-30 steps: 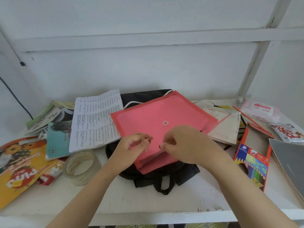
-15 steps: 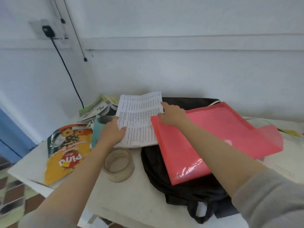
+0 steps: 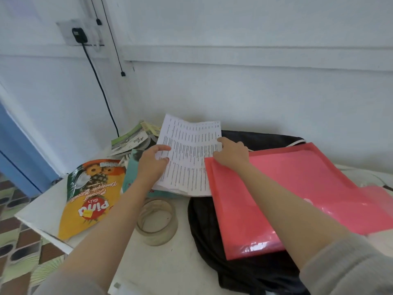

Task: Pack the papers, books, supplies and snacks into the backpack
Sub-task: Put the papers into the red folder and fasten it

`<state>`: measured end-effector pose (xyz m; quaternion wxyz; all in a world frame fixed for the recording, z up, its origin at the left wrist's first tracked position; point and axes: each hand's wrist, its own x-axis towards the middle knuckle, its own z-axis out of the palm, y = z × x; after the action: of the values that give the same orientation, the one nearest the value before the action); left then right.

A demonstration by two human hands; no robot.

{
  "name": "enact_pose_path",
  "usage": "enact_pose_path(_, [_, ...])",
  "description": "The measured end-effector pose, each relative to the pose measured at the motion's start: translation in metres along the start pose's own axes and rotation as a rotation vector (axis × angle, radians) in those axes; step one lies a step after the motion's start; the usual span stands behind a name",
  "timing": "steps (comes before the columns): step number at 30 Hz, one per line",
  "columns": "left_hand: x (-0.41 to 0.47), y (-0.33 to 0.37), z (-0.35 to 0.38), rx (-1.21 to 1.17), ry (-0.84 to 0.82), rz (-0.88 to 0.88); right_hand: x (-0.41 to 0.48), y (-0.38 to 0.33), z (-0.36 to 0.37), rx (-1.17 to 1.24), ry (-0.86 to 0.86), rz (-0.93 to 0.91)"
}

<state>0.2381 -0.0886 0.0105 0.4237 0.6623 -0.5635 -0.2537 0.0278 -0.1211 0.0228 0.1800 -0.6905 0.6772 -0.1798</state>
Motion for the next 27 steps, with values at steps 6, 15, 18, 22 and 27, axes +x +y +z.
enact_pose_path(6, [0.004, 0.044, -0.031, -0.072, 0.080, 0.165, 0.003, -0.007, -0.008, 0.222, 0.083, 0.051])
enact_pose_path(15, [-0.015, 0.114, -0.075, -0.336, 0.181, 0.375, -0.018, -0.040, -0.086, 1.230, 0.191, -0.246])
enact_pose_path(18, [-0.019, 0.133, -0.084, -0.416, 0.187, 0.423, -0.032, -0.042, -0.116, 1.253, 0.240, -0.345])
enact_pose_path(22, [-0.022, 0.149, -0.084, -0.569, 0.053, 0.342, -0.064, -0.038, -0.144, 1.205, 0.255, -0.485])
enact_pose_path(27, [-0.040, 0.144, -0.062, -0.612, -0.130, 0.202, -0.106, -0.007, -0.141, 1.128, 0.207, -0.344])
